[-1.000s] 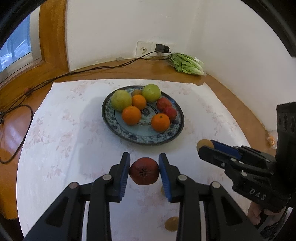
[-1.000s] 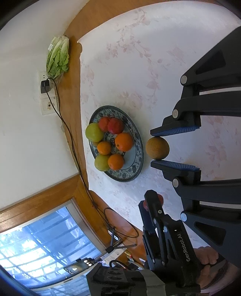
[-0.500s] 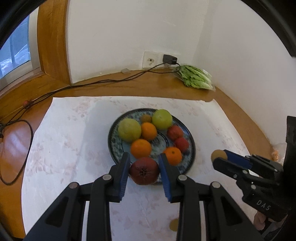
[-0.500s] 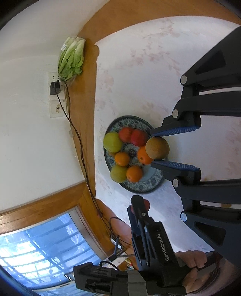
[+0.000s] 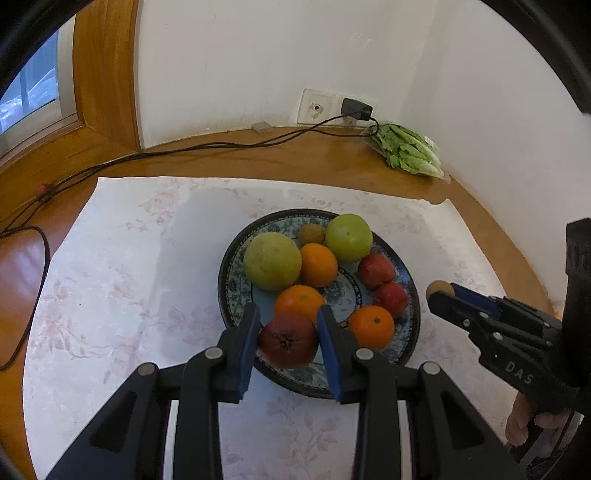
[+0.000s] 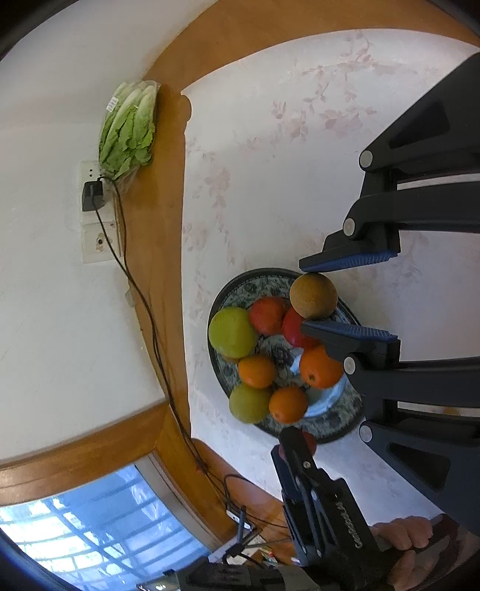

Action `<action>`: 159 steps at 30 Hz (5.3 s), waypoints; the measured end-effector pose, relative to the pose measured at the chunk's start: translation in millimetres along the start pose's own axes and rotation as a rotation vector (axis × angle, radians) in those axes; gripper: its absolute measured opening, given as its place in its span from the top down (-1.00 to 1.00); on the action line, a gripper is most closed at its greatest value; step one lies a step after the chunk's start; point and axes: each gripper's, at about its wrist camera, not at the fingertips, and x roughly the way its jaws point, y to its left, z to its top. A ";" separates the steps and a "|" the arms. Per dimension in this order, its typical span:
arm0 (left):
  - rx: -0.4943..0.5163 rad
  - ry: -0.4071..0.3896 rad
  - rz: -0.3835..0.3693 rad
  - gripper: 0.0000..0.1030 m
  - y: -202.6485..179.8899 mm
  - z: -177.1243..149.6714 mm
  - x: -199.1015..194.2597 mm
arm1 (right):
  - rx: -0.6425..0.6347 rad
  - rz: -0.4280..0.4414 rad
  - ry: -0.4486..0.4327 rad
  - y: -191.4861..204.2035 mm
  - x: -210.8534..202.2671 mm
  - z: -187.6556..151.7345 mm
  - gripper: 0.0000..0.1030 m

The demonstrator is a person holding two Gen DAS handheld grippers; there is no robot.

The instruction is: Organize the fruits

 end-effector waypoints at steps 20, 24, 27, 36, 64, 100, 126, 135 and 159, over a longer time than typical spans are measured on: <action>-0.016 -0.020 -0.042 0.35 4.5 2.5 14.0 | -0.004 0.009 -0.016 -5.4 23.5 4.7 0.46; -0.017 -0.020 -0.044 0.35 4.3 3.2 14.7 | -0.002 0.013 -0.019 -6.2 24.5 5.2 0.46; -0.015 -0.019 -0.042 0.35 4.5 3.1 14.5 | 0.005 0.018 -0.019 -6.6 24.4 4.5 0.46; -0.001 -0.033 -0.034 0.00 0.6 2.9 7.1 | 0.019 0.029 -0.027 -7.7 21.2 3.9 0.33; 0.057 0.044 -0.064 -0.05 -28.3 -44.5 -36.6 | 0.019 0.082 0.022 23.2 -33.8 -50.0 0.30; 0.130 0.133 -0.111 0.32 -55.3 -98.6 -37.8 | 0.071 0.114 0.067 21.8 -60.9 -109.4 0.30; 0.000 0.078 -0.005 0.49 10.0 -98.6 -65.8 | -0.009 0.187 0.096 56.9 -61.2 -119.0 0.30; -0.055 0.073 0.013 0.49 33.3 -105.9 -73.2 | -0.099 0.217 0.127 87.4 -58.0 -127.1 0.30; -0.083 0.081 0.006 0.49 41.4 -107.9 -69.9 | -0.197 0.292 0.176 120.9 -44.7 -135.7 0.52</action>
